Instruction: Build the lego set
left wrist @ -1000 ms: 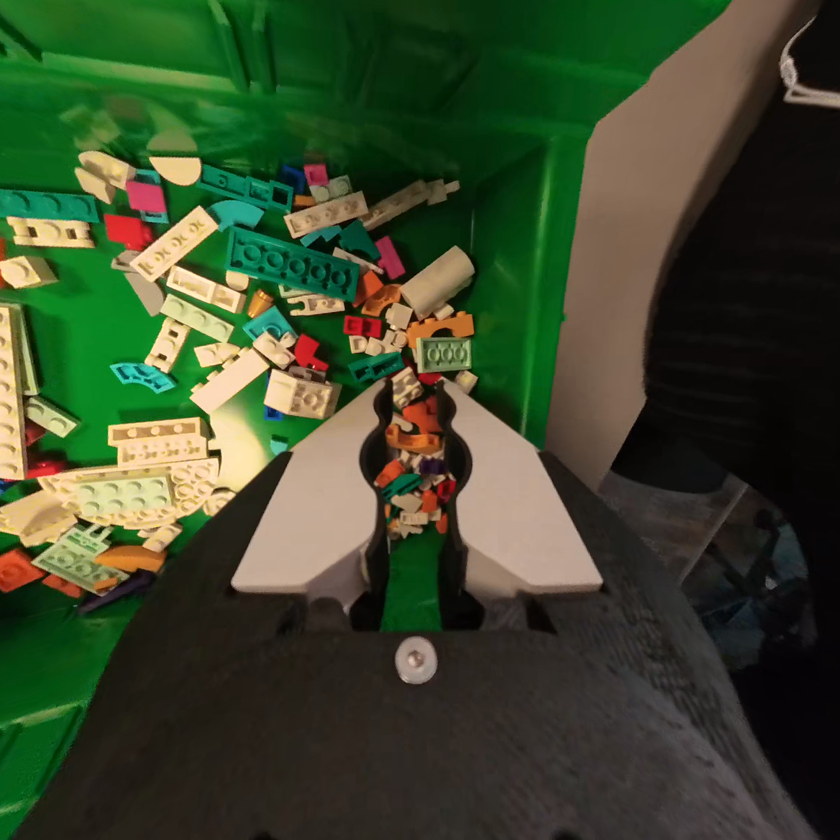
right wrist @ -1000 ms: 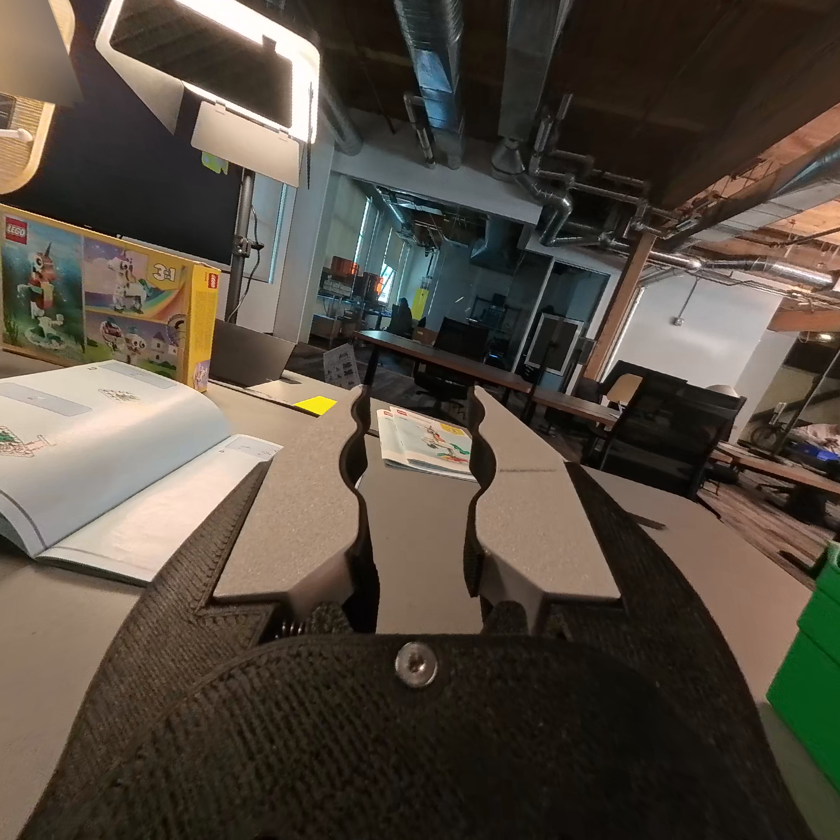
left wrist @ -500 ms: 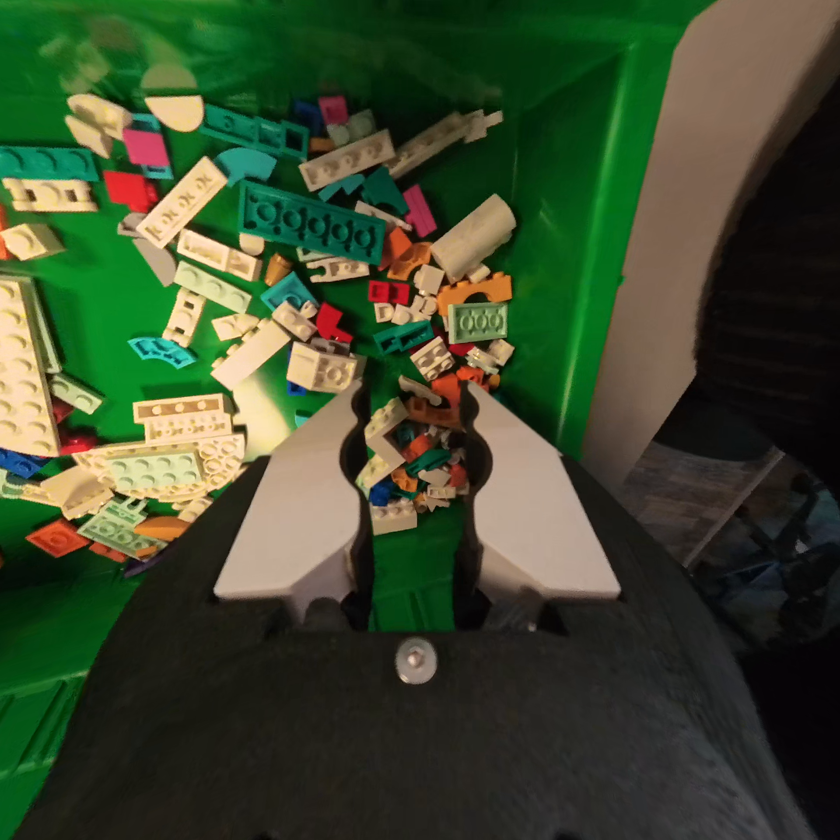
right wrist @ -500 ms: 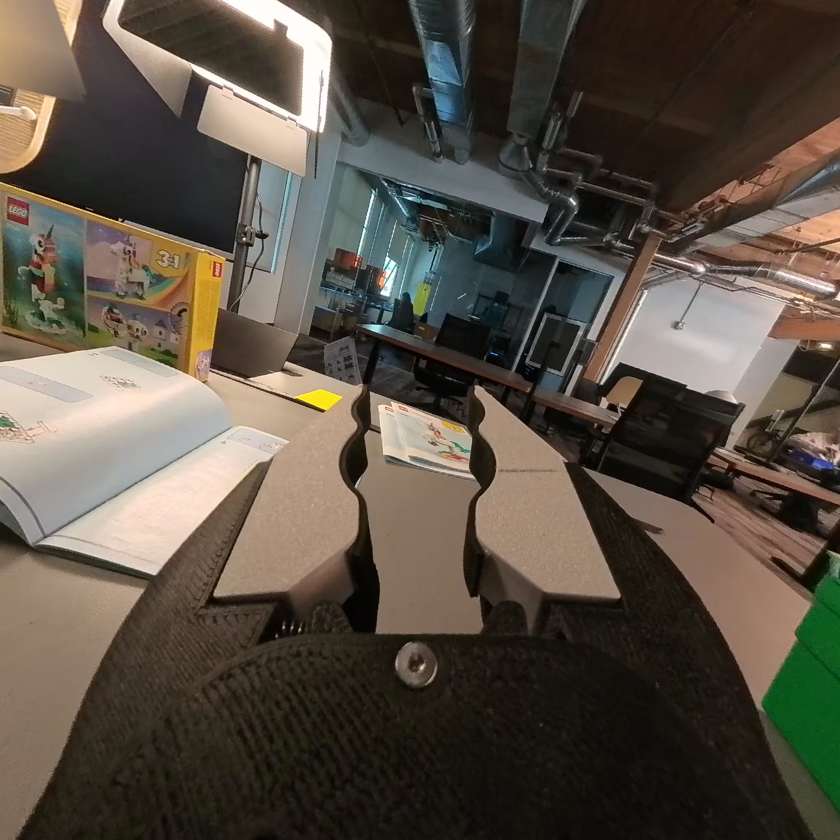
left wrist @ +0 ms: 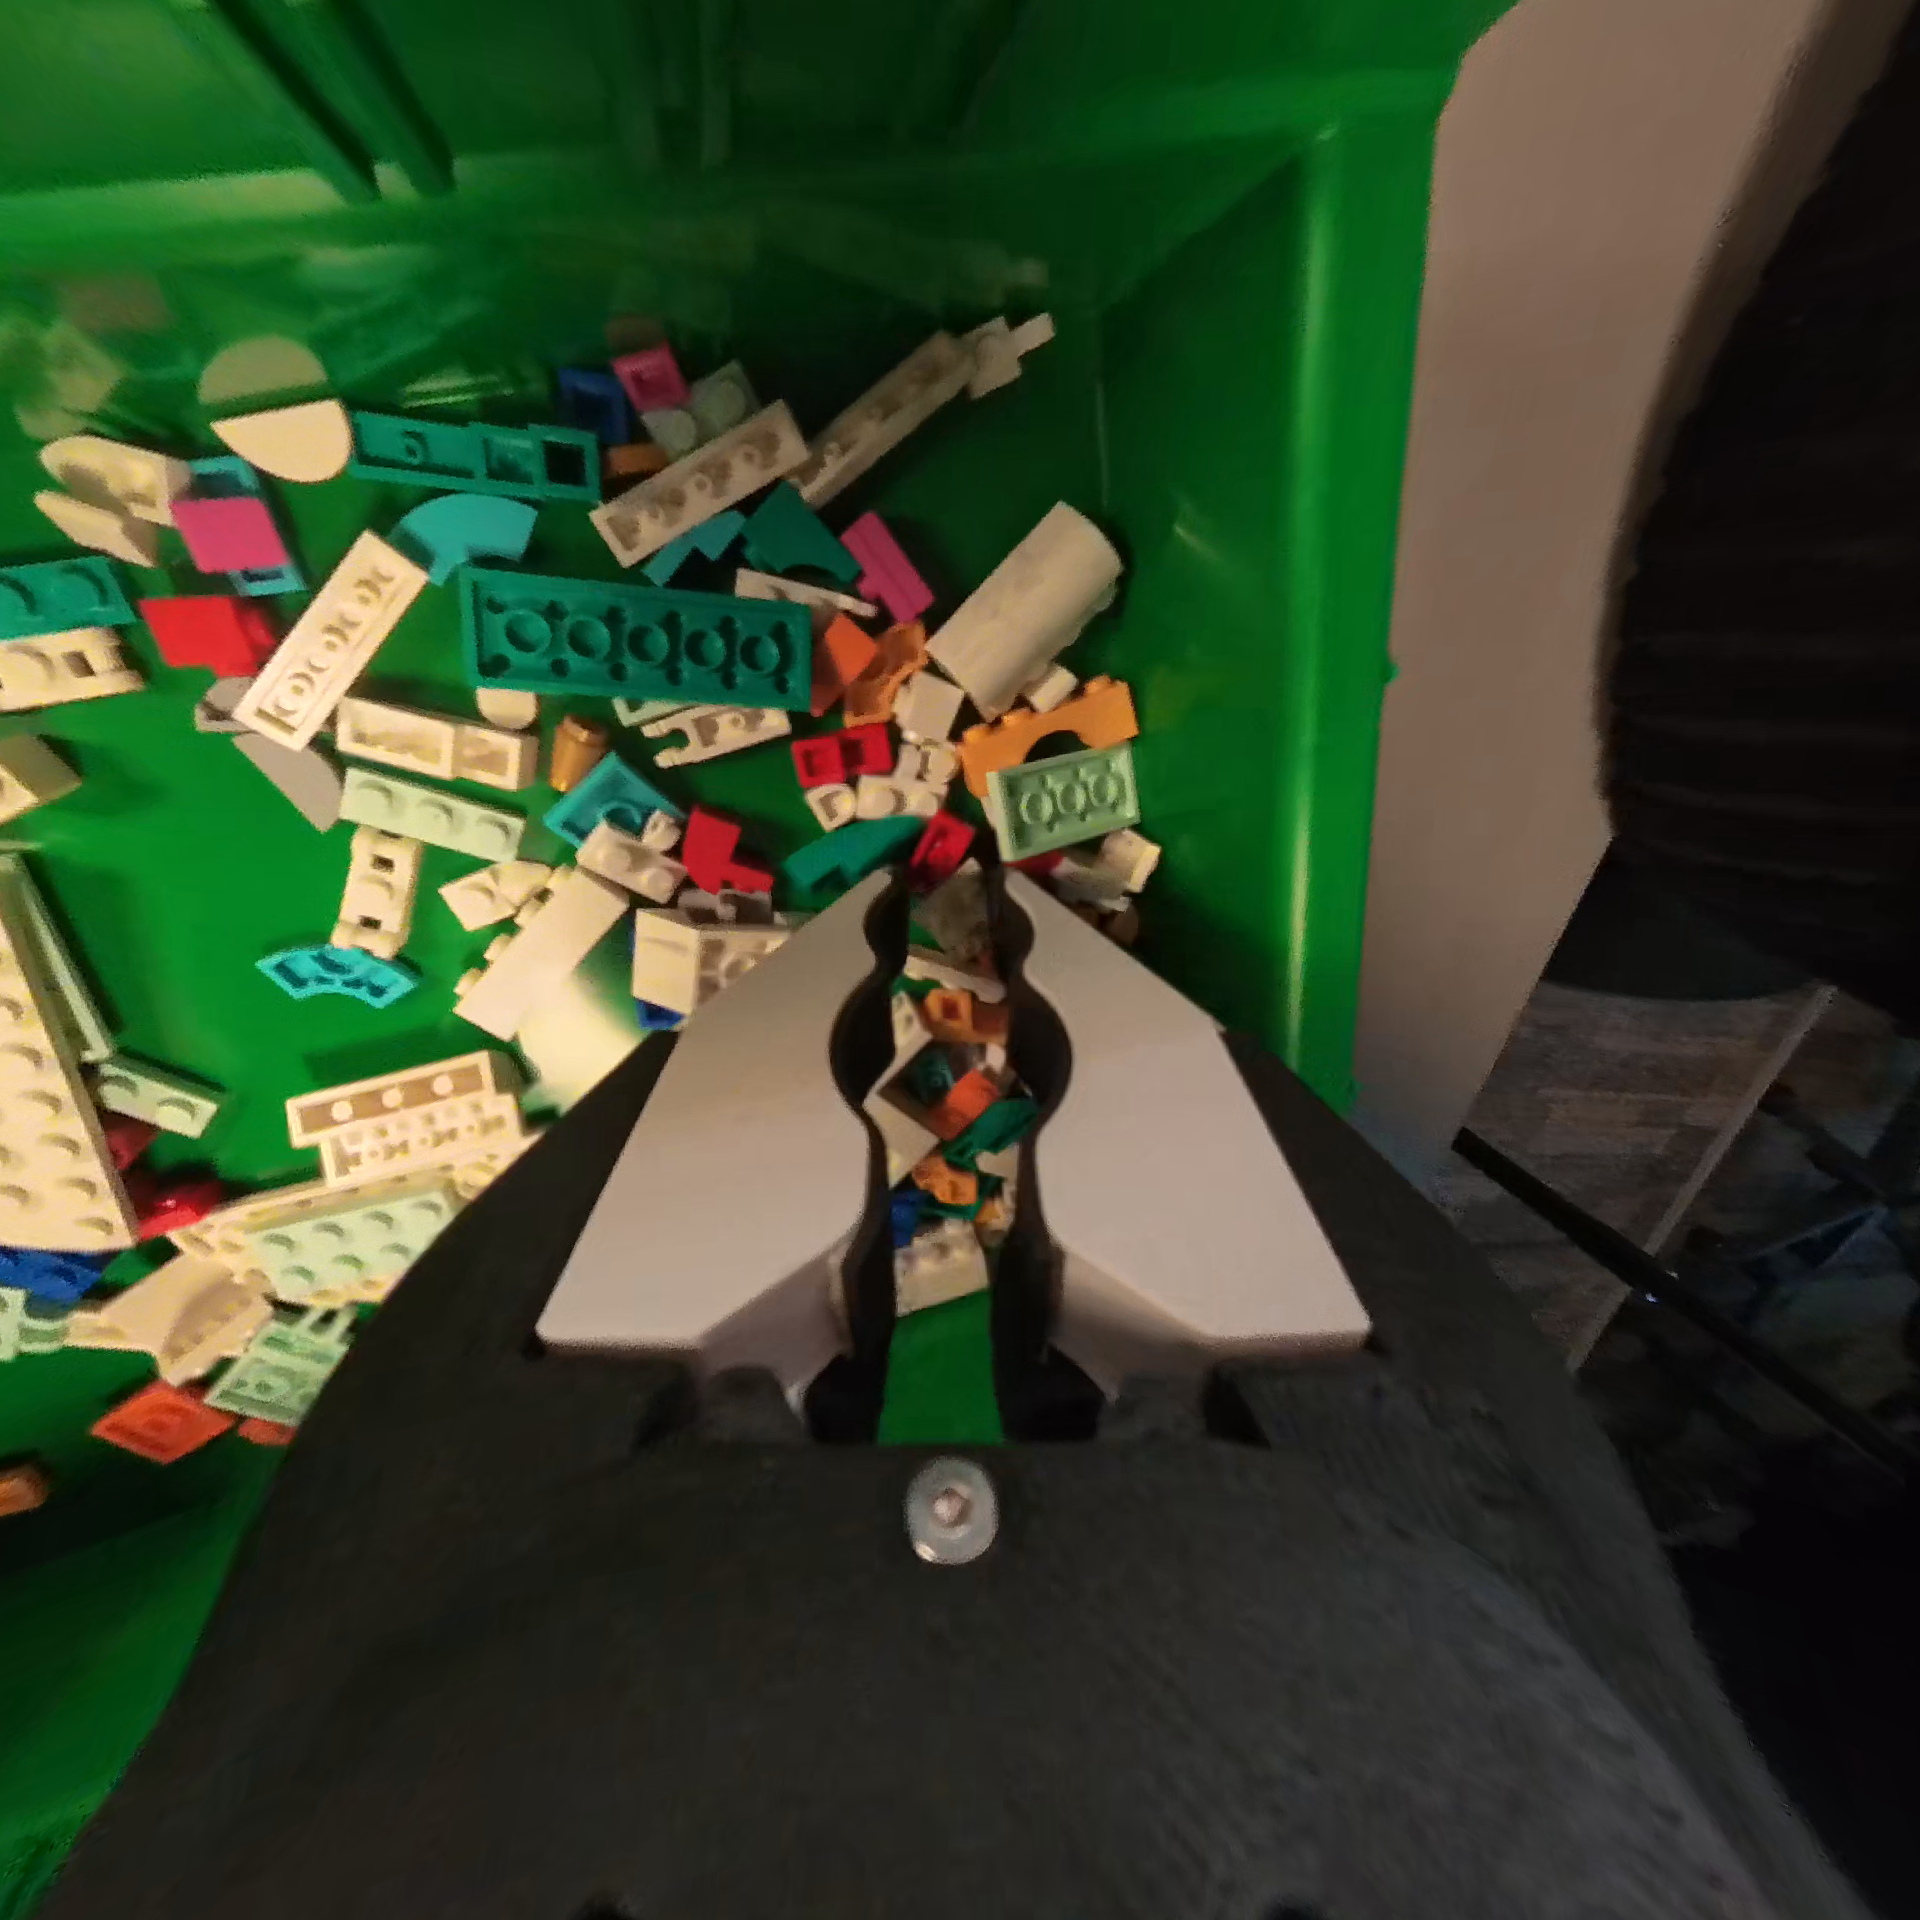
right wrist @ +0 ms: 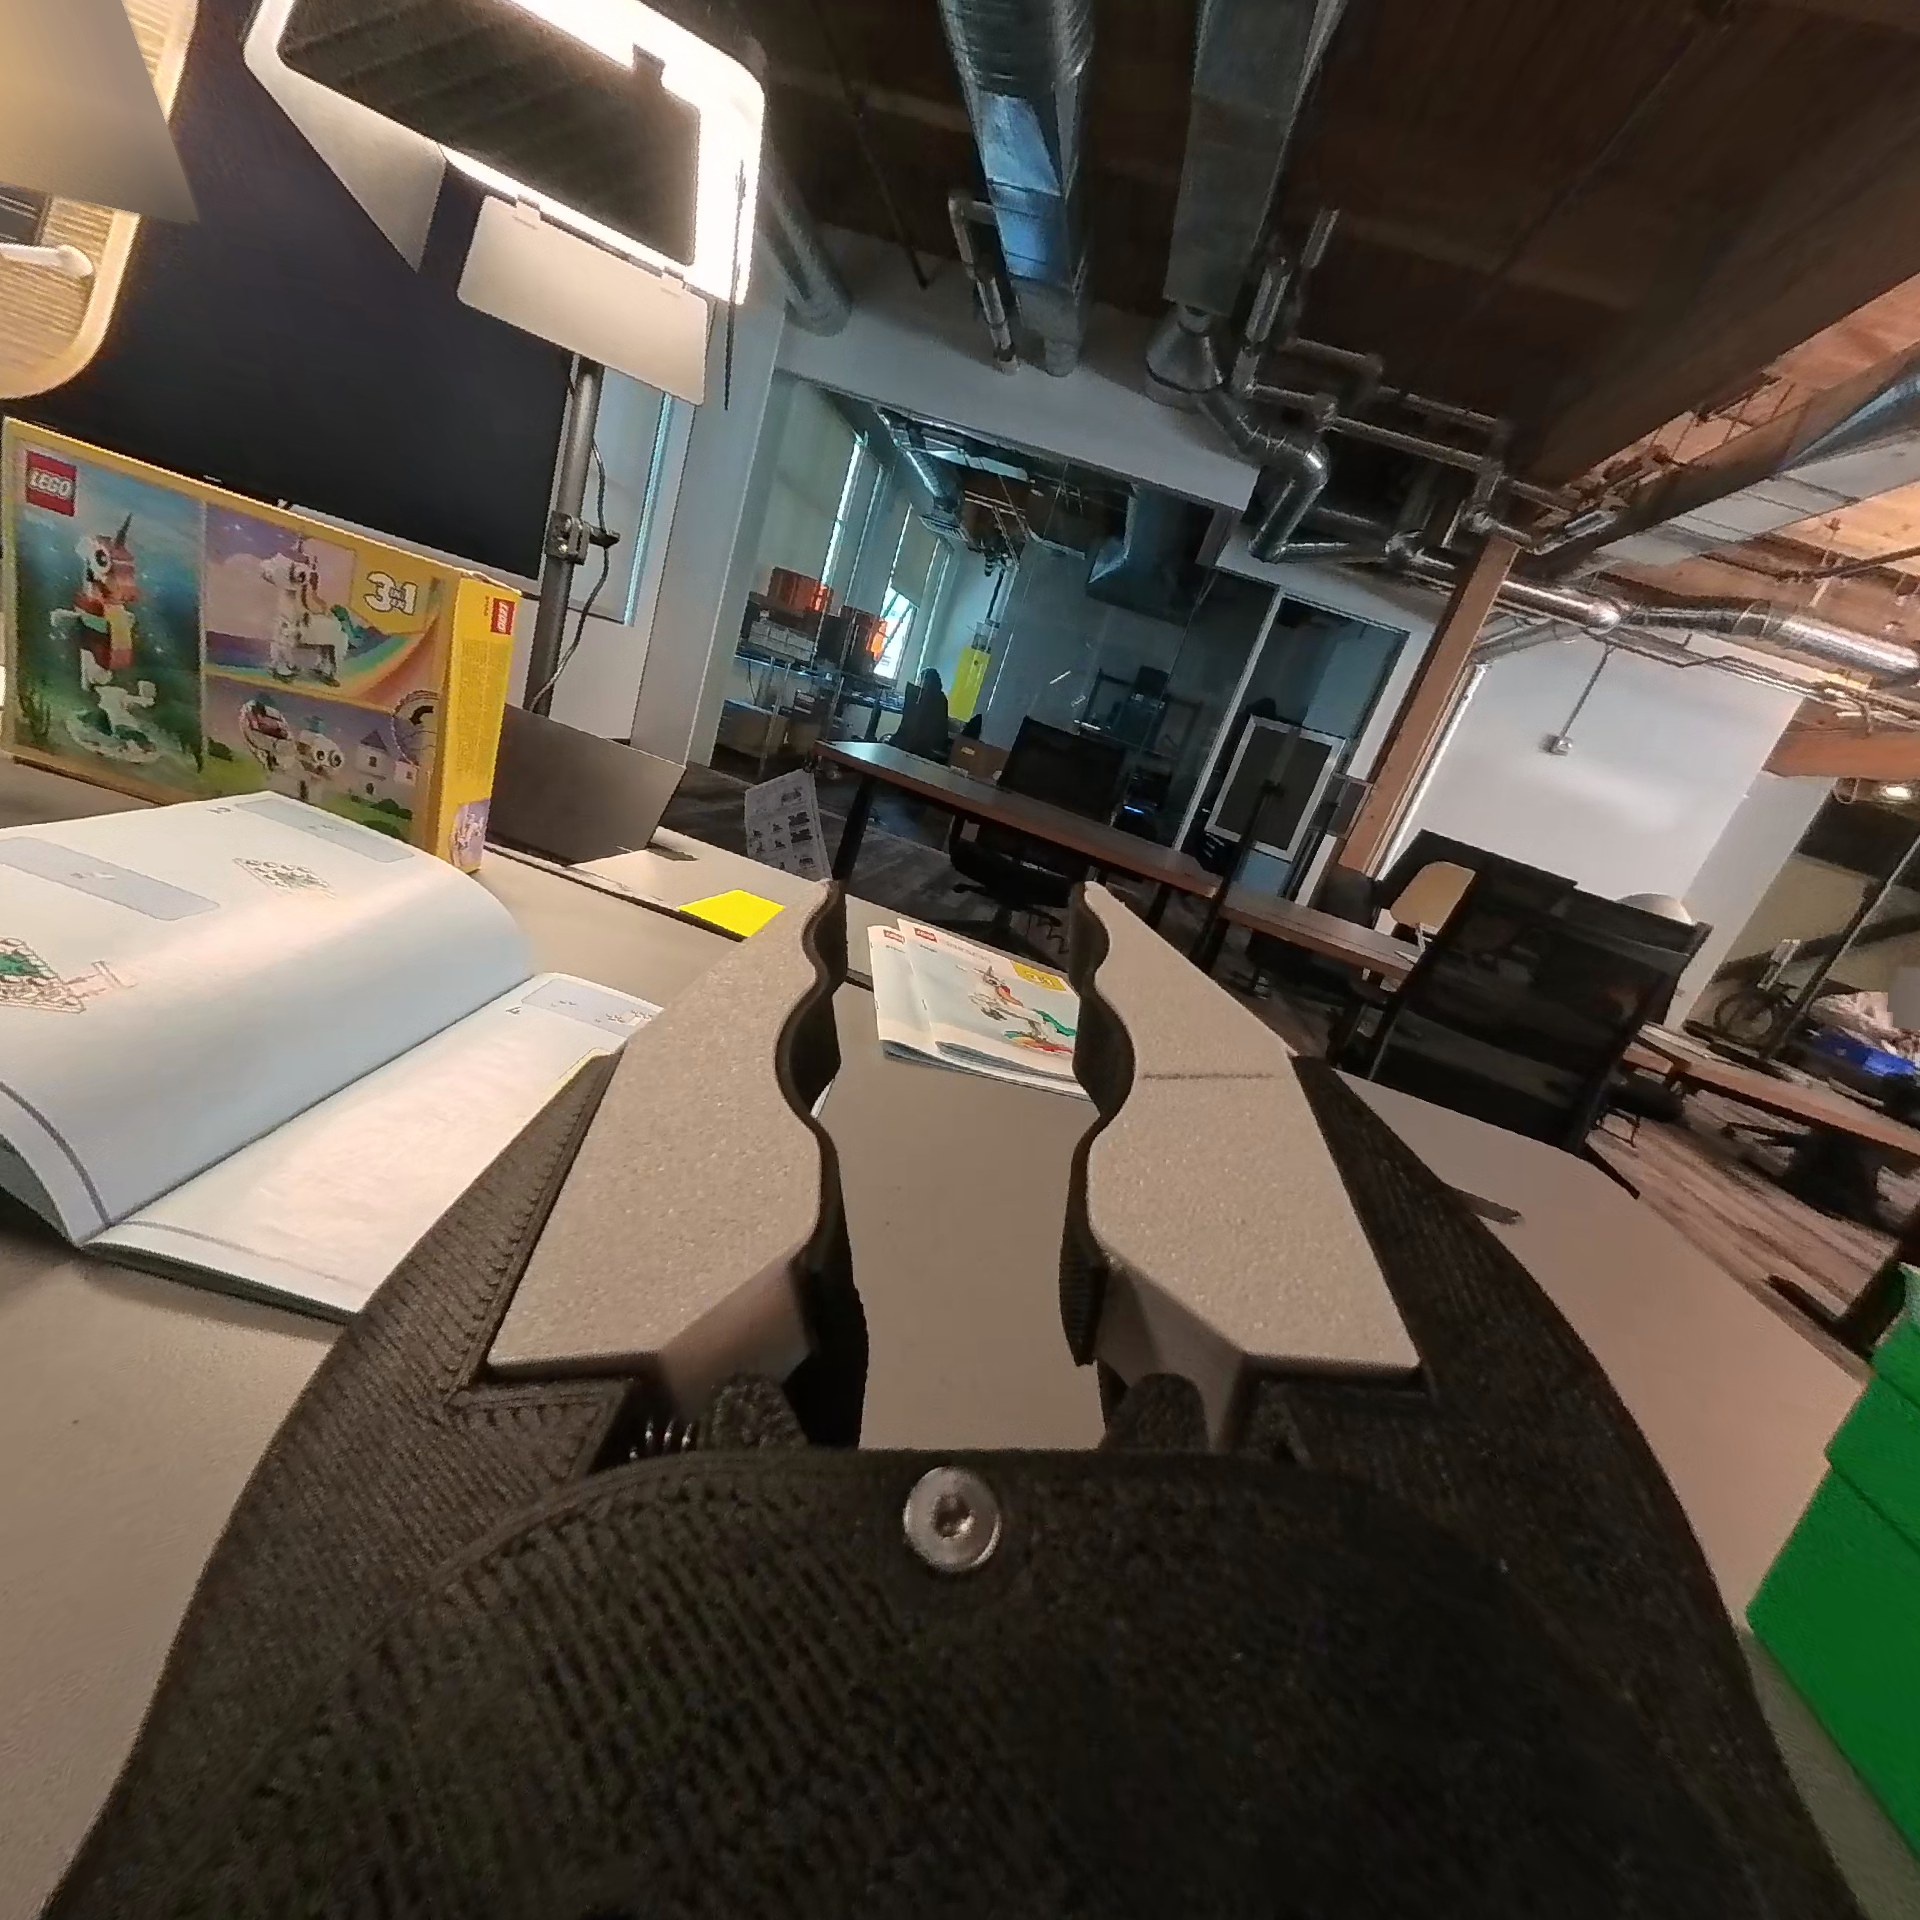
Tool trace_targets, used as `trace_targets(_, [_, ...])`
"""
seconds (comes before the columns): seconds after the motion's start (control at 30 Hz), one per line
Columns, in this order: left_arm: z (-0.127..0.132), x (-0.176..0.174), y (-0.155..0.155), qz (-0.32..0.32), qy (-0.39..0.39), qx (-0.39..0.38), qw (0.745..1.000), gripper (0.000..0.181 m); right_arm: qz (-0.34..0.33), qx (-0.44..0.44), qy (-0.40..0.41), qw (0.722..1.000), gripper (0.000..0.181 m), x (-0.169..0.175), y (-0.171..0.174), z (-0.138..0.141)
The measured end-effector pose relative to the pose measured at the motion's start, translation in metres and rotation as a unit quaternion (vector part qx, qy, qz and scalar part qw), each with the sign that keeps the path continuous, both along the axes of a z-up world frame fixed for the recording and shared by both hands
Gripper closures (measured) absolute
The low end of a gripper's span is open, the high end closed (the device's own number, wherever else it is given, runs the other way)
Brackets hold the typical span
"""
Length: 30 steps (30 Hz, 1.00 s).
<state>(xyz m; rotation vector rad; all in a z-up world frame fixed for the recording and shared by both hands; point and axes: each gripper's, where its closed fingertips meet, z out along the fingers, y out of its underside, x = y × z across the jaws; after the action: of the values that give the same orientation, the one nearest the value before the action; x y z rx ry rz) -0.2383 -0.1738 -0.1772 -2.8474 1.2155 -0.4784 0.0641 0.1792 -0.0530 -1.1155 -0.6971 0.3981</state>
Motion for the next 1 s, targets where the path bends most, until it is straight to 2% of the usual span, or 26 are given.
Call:
trace_targets(0.07, [0.0, 0.0, 0.008, 0.007, -0.003, 0.015, 1.0, 0.169, 0.001, 0.0, 0.001, 1.0, 0.14, 0.0, 0.0, 0.0])
trace_targets(0.23, [0.0, -0.031, 0.044, 0.07, 0.072, 0.099, 0.99, 0.175, 0.002, 0.0, 0.002, 1.0, 0.14, 0.0, 0.0, 0.0])
trace_targets(0.33, [0.011, -0.028, 0.043, 0.091, 0.029, 0.093, 0.991, 0.168, 0.002, -0.001, 0.003, 1.0, 0.14, 0.0, 0.0, 0.0])
trace_targets(0.4, [0.021, -0.016, 0.027, 0.056, -0.023, 0.067, 0.996, 0.152, 0.003, -0.001, 0.003, 1.0, 0.14, 0.0, 0.0, 0.0])
trace_targets(0.43, [0.025, -0.011, 0.017, 0.033, -0.036, 0.054, 0.997, 0.15, 0.003, -0.001, 0.004, 1.0, 0.14, 0.0, 0.0, 0.0])
trace_targets(0.6, [0.022, -0.025, -0.008, -0.039, 0.04, 0.032, 0.998, 0.148, 0.004, -0.001, 0.003, 1.0, 0.14, 0.0, 0.0, 0.0])
trace_targets(0.8, [0.012, -0.027, -0.021, -0.06, 0.05, 0.01, 0.997, 0.148, 0.004, -0.002, 0.006, 1.0, 0.14, 0.001, 0.0, 0.001])
trace_targets(1.0, [-0.003, -0.045, -0.017, -0.059, 0.101, 0.016, 0.993, 0.163, 0.004, -0.001, 0.004, 1.0, 0.14, 0.0, 0.0, 0.001])
